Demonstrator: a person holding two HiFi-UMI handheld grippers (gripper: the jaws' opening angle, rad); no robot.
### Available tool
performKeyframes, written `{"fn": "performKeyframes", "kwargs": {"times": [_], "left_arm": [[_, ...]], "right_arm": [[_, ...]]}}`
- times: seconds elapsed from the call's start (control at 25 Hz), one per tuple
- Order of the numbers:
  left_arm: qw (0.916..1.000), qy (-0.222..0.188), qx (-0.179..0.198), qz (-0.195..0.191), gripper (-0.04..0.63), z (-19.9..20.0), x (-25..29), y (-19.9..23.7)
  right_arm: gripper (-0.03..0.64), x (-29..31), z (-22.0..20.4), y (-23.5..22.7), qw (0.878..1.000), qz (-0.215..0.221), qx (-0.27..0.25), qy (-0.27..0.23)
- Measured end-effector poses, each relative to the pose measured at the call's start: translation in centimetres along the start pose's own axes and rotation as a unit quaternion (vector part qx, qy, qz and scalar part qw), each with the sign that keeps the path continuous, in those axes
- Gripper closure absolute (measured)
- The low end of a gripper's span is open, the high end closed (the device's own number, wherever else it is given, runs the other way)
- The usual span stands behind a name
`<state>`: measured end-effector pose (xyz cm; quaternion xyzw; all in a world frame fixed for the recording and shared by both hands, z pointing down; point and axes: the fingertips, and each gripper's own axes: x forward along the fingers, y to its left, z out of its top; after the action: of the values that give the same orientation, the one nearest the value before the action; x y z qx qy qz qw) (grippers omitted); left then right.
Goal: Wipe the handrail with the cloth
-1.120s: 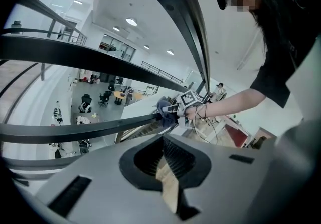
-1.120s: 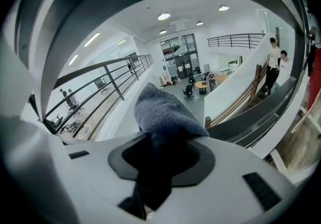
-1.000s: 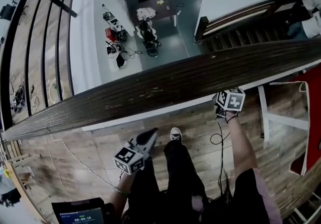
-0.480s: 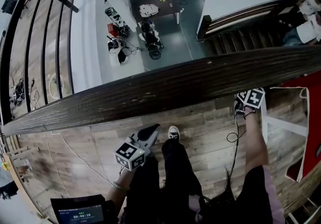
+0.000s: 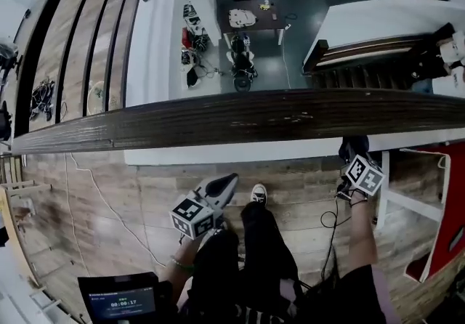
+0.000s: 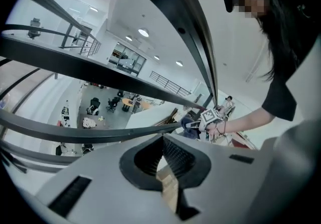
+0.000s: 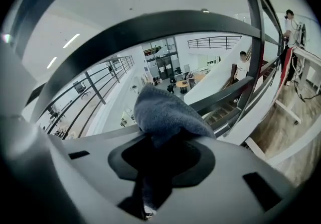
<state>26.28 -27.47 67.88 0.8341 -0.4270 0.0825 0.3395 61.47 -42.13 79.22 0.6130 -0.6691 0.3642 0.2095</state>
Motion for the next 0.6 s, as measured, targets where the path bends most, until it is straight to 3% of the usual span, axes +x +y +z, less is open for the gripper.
{"fn": "performKeyframes", "kwargs": {"times": [0.2,0.4,0.6], "left_arm": [[0.9997,-0.019,0.007,0.011,0.594,0.3,-4.6,0.6],[0.9994,-0.033,-0.004,0.007,0.594,-1.0,-12.8,0.9],[0.9983,-0.029,0.023,0.044,0.594,-2.8,-25.6,0.7]], "right_arm": [[0.512,-4.3,-3.5,5.2,1.000,0.016,0.018,-0.002],[0.512,-10.4,-7.3,15.7,0.997,0.073,0.022,-0.001],[0.512,-20.4,-12.6,27.9,0.992,0.121,-0.017,0.004]]}}
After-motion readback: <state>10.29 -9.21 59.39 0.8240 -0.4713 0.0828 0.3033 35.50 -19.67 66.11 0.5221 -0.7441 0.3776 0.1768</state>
